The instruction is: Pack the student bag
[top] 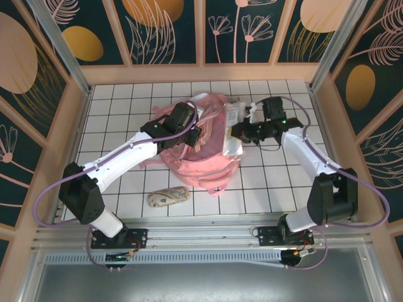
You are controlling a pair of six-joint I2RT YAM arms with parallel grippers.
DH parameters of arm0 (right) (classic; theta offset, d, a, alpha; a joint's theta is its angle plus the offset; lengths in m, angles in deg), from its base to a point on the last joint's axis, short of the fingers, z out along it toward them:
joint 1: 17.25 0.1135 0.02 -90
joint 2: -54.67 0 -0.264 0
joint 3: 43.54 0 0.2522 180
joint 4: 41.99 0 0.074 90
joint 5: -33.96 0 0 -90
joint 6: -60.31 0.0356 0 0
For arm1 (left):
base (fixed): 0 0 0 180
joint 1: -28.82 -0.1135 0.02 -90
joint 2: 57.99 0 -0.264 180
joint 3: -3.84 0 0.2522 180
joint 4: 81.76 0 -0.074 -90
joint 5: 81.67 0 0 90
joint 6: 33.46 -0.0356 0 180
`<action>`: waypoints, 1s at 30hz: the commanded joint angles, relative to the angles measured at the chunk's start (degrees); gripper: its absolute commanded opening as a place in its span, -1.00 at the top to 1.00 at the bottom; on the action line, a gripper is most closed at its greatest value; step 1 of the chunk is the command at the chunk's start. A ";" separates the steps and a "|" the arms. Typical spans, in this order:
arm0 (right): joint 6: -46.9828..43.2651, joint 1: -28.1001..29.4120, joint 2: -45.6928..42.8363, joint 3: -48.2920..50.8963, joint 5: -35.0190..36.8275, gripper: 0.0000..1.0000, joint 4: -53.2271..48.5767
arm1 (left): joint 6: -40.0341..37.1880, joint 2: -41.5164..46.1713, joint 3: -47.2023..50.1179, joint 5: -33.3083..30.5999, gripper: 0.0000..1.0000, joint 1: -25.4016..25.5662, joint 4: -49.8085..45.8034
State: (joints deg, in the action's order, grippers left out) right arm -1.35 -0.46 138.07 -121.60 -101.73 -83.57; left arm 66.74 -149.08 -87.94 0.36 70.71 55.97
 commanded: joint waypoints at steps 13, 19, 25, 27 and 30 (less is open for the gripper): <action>24.47 10.28 18.87 -6.81 -10.59 1.00 14.93 | 0.70 3.82 -3.40 -0.02 1.00 -0.10 3.61; 31.51 11.28 18.66 -1.81 -6.22 1.00 22.76 | 1.49 4.01 -4.79 1.44 1.00 0.02 3.74; 32.70 11.91 25.68 -9.79 8.69 1.00 35.51 | 2.69 4.61 -2.46 6.78 1.00 0.97 6.88; 34.65 13.00 28.74 -12.40 12.17 0.47 38.10 | 2.90 4.28 -2.65 7.39 1.00 1.00 6.72; 33.10 14.23 29.37 -15.36 12.68 -0.11 32.45 | 2.81 3.88 -2.84 6.59 1.00 0.93 6.72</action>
State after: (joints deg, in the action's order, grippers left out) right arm 31.43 12.48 167.25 -133.57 -95.00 -53.77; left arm 68.51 -148.25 -89.10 2.68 70.38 55.62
